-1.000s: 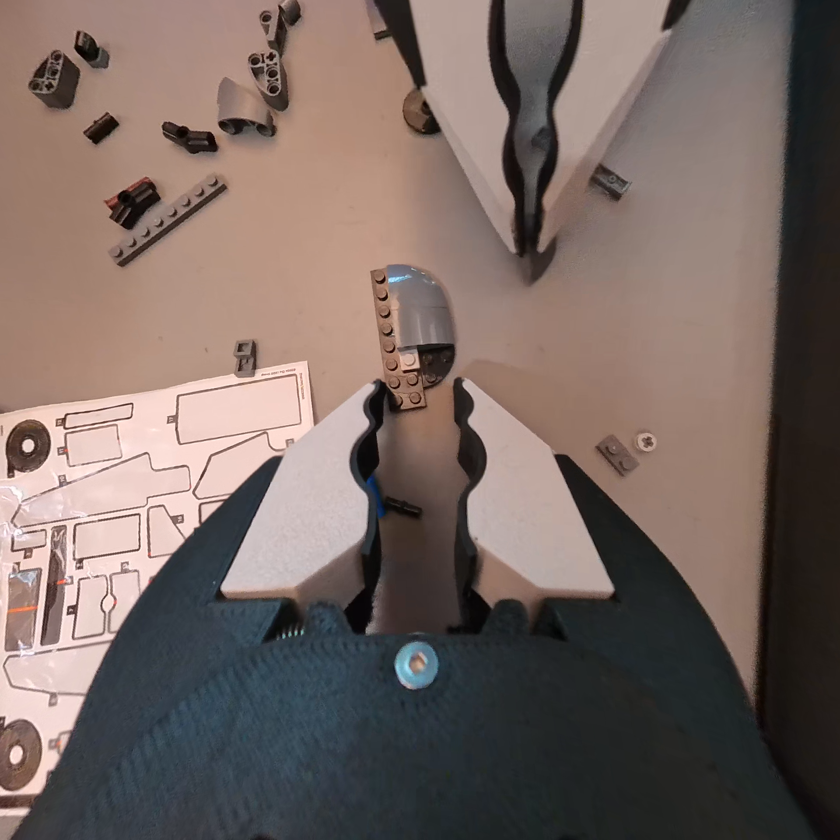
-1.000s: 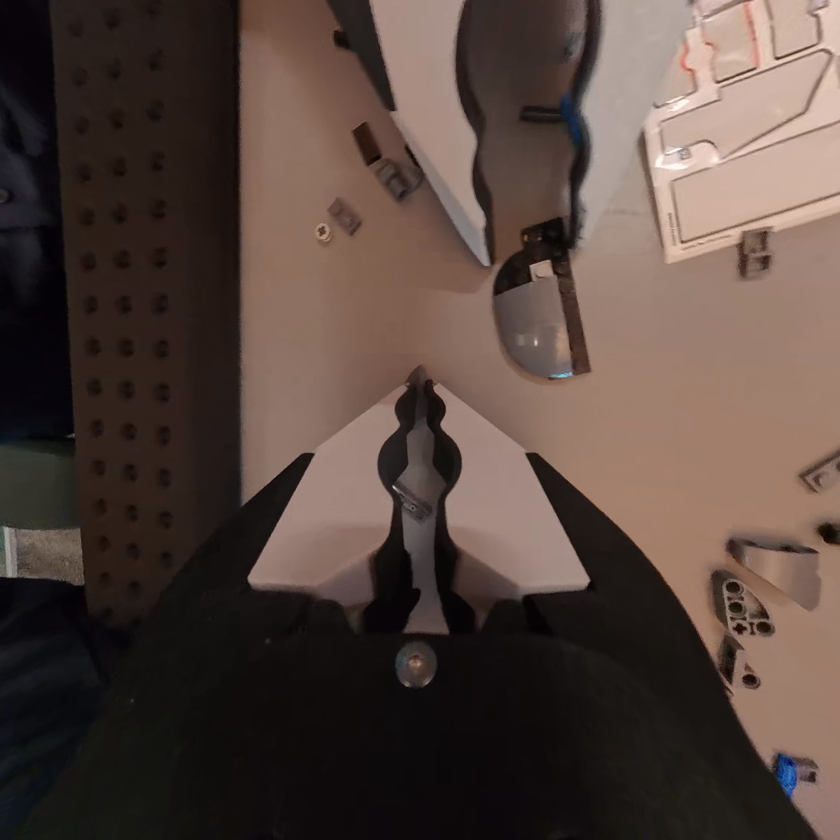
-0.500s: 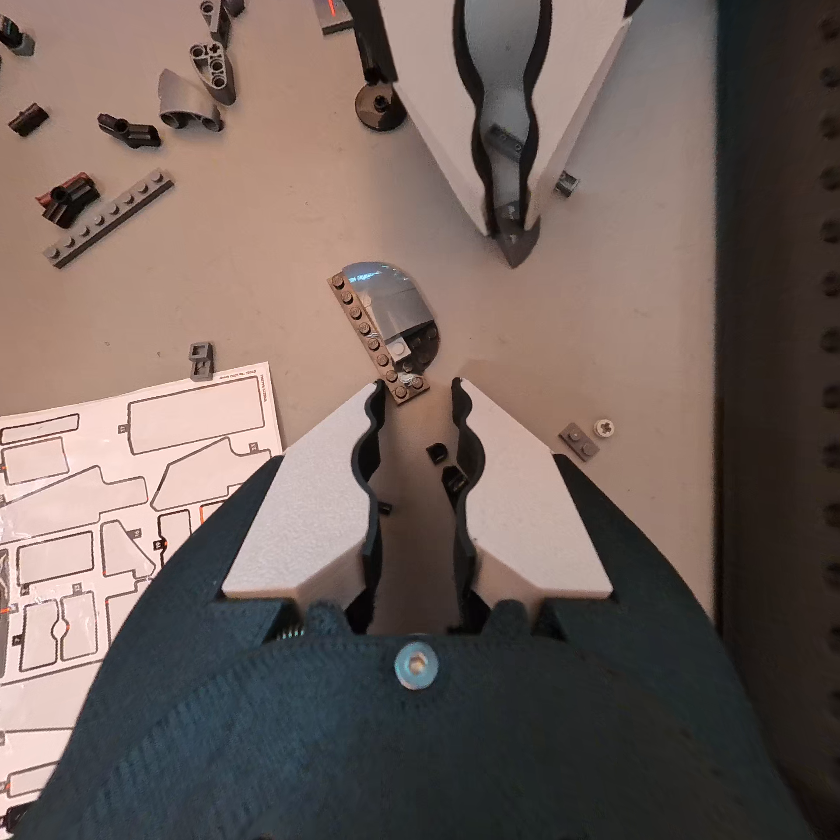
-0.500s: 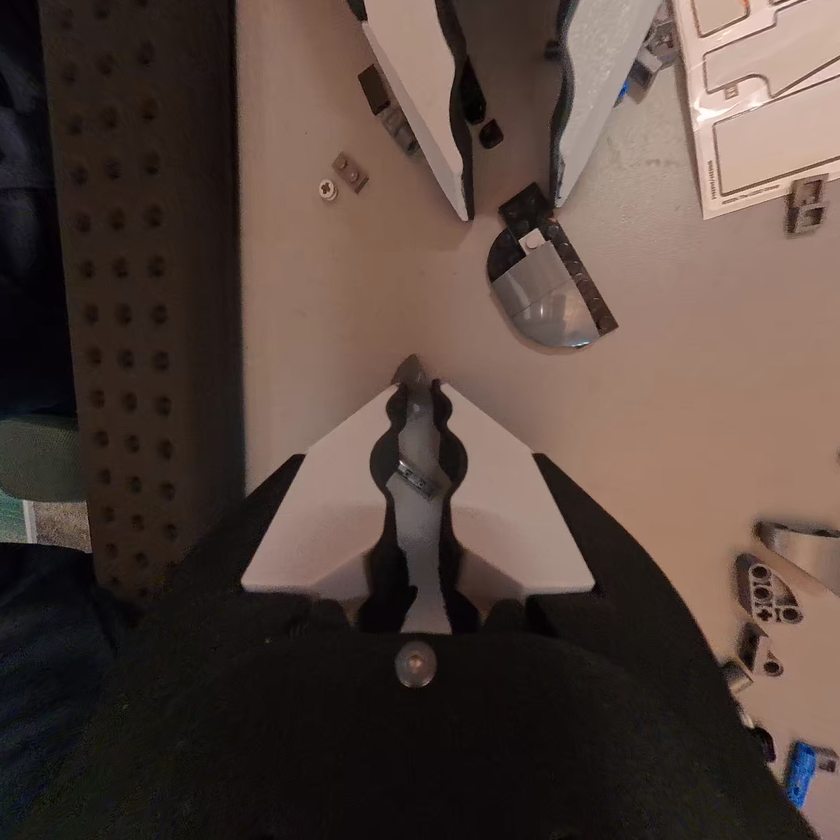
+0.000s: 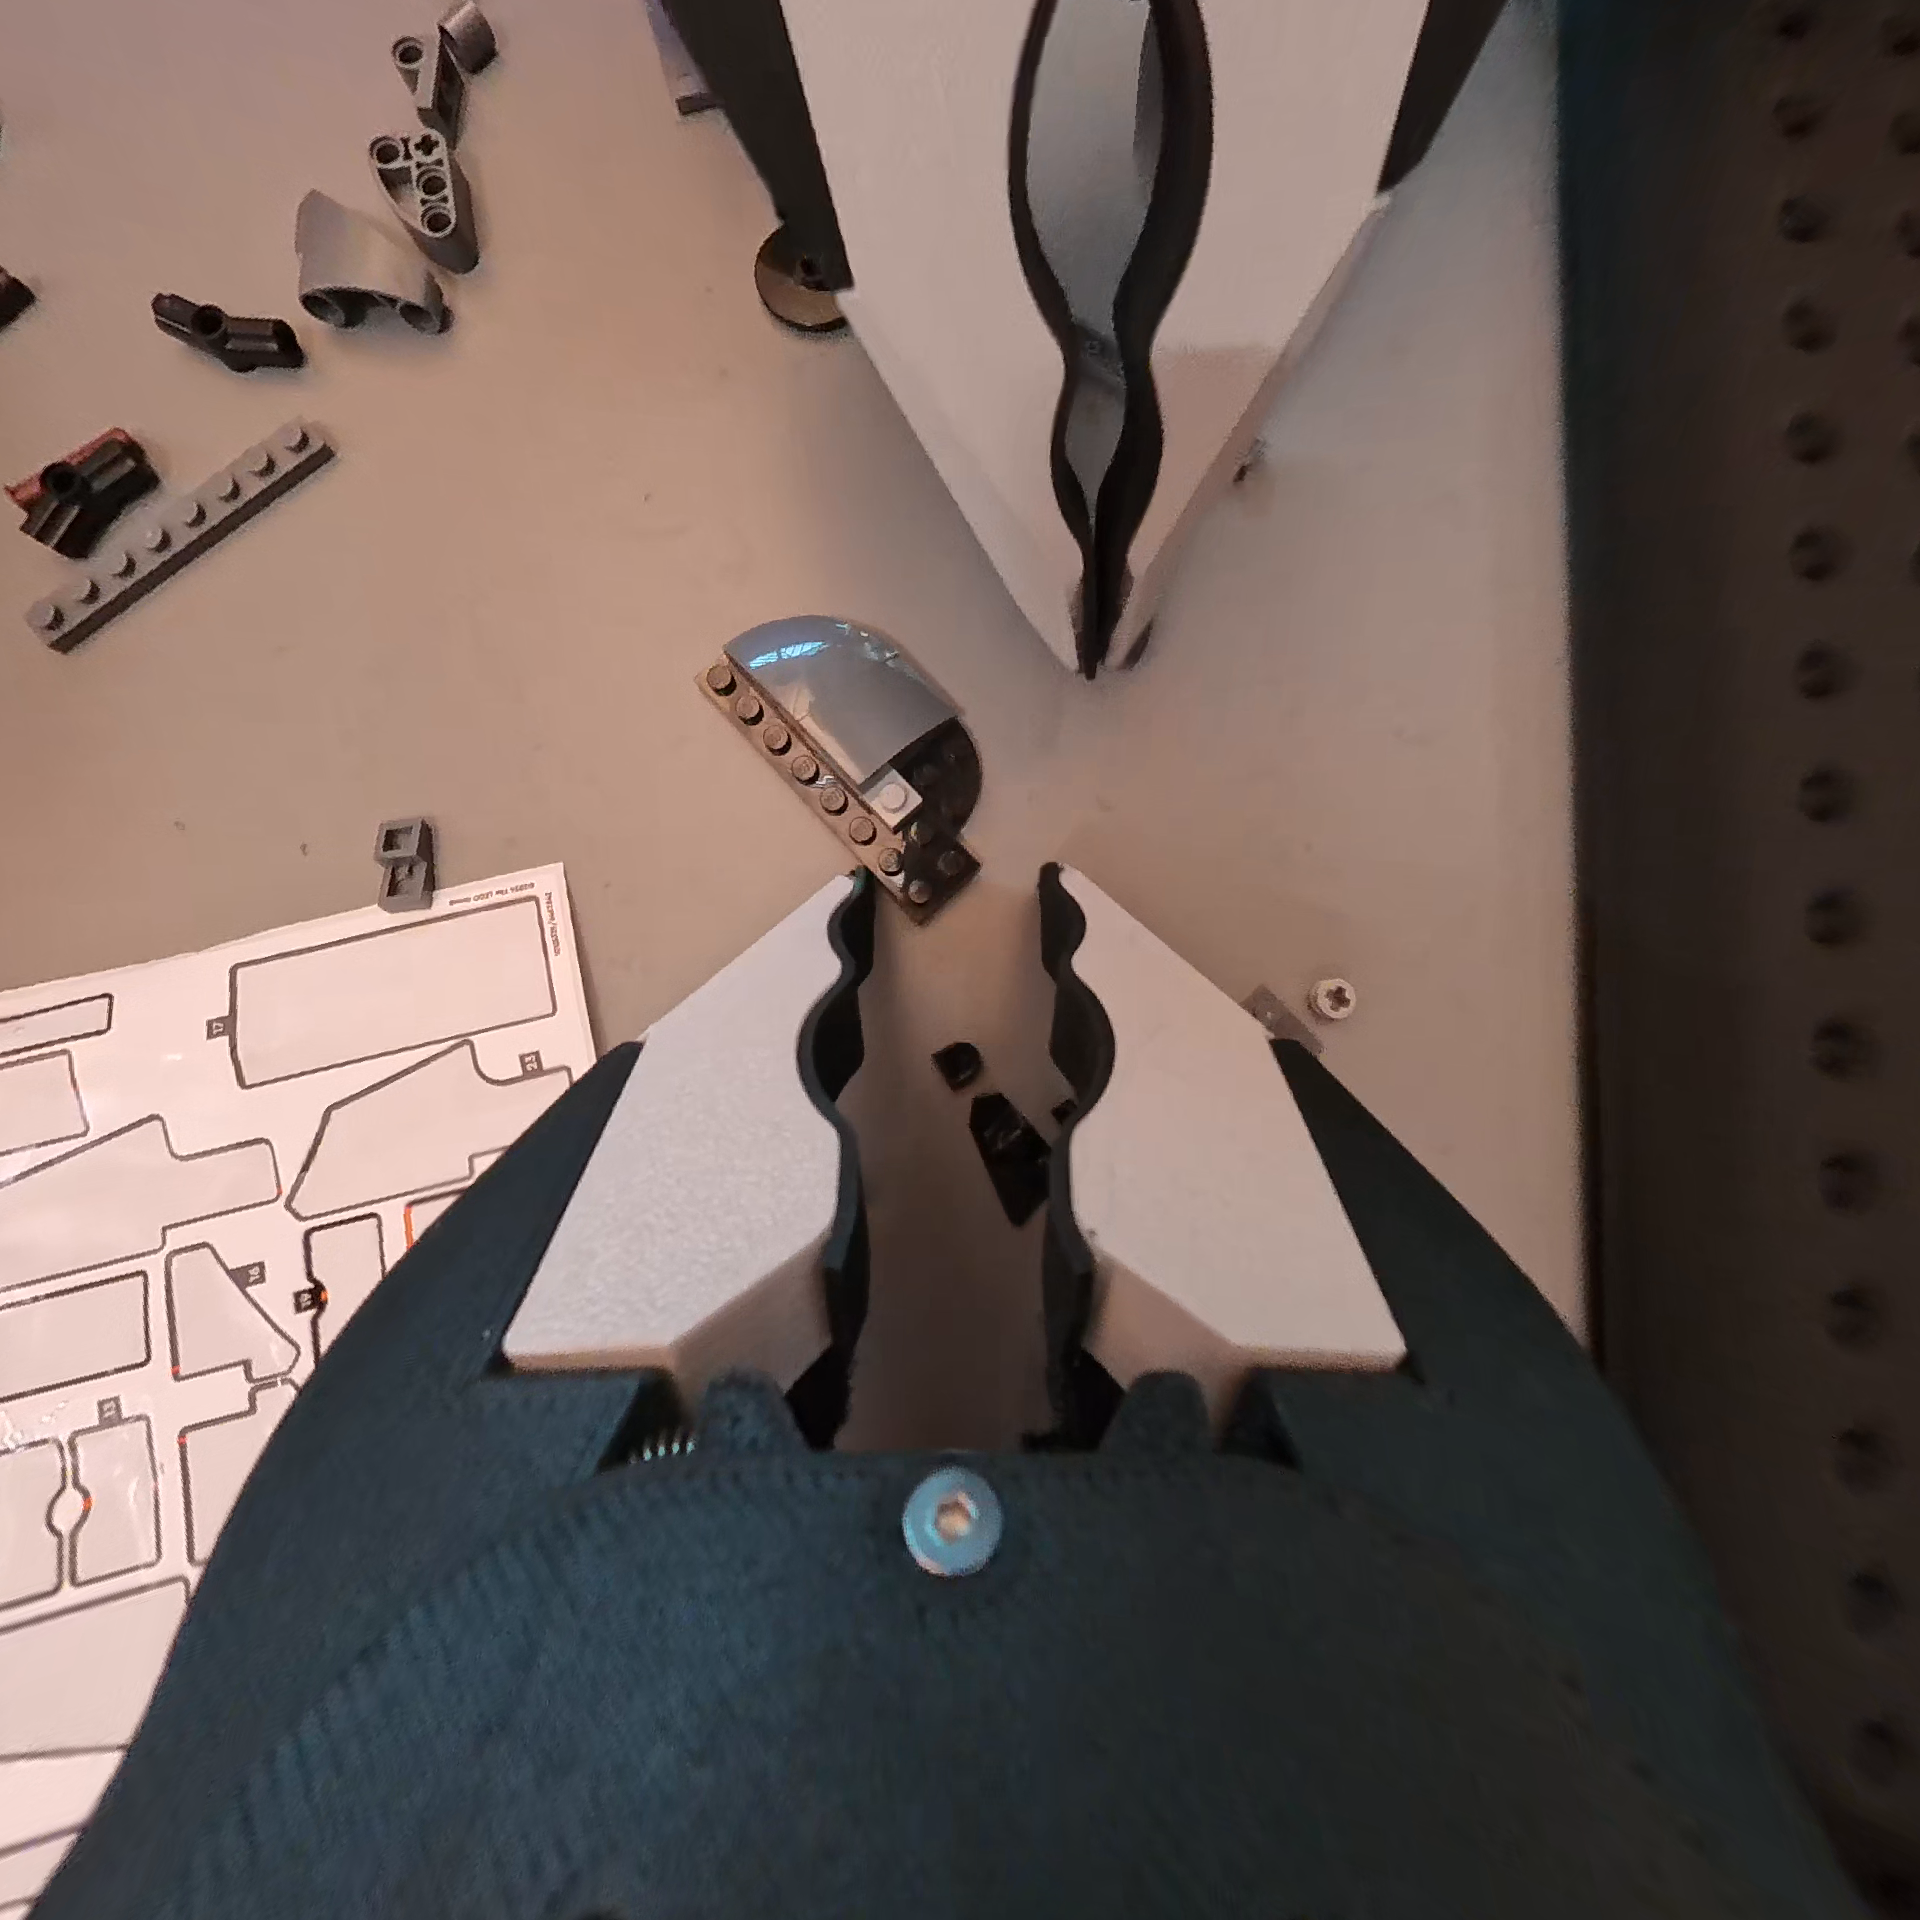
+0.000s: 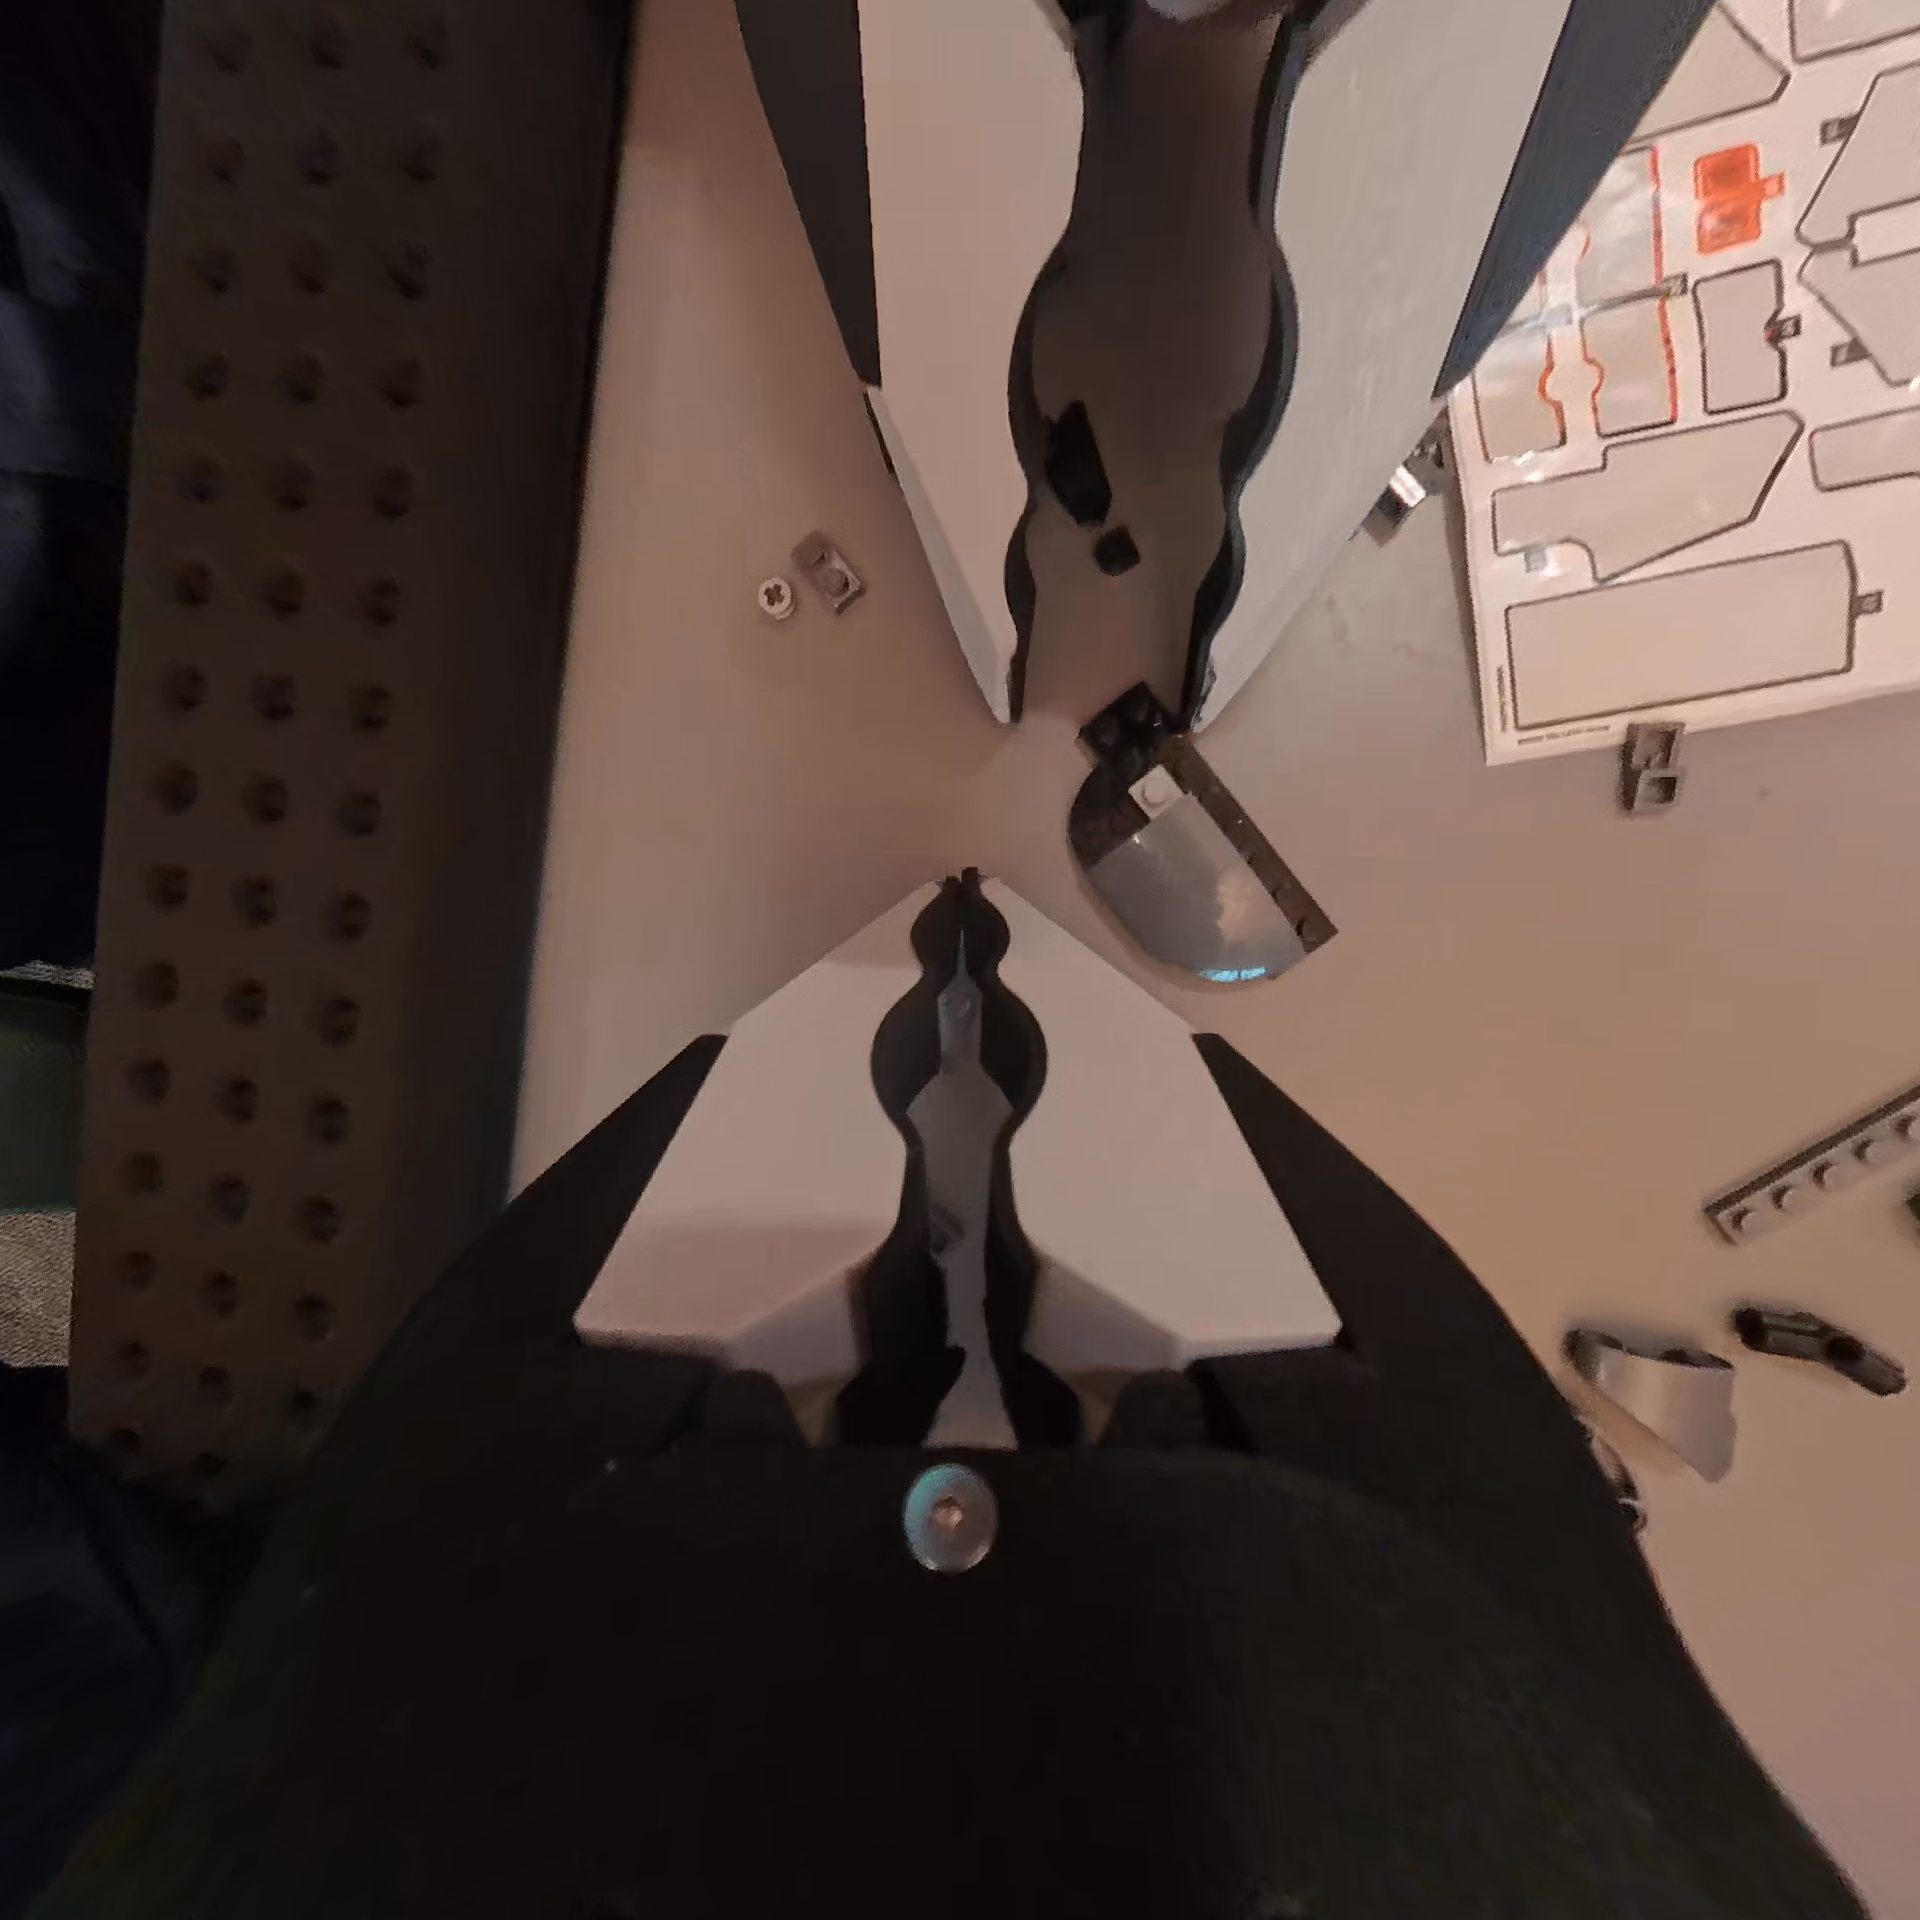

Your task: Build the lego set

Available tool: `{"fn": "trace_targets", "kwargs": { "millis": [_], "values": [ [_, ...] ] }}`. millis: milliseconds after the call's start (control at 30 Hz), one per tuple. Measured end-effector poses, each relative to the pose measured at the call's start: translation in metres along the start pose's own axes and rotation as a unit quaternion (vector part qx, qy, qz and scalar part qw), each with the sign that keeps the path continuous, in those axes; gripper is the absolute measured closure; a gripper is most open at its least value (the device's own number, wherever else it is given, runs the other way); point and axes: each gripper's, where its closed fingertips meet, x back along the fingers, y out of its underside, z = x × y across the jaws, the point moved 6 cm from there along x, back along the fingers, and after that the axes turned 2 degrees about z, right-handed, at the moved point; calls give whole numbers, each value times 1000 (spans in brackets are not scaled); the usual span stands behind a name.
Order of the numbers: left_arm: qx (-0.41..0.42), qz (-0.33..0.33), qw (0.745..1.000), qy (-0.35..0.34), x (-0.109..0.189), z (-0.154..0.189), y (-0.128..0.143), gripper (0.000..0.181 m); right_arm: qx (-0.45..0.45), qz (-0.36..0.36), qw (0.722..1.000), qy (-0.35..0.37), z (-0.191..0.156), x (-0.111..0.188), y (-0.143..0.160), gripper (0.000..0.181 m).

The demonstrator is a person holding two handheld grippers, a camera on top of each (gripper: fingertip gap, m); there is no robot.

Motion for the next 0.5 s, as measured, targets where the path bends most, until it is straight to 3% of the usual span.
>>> {"fn": "trace_targets", "kwargs": {
  "millis": [167,267,433,500],
  "values": [
    [-2,0,1000,1,0,1,0,151,-20,14,1000,13,4,13,6,180],
    [-1,-1,1000,1,0,1,-1,151,-47,2,999,6,3,20,18,165],
    [-3,-2,1000,4,-1,3,-1,151,-48,-41,998,-18,-4,8,22,154],
    [-4,0,1000,7,-1,3,-2,151,-41,-58,997,-17,-4,1,22,159]
  ]
}}
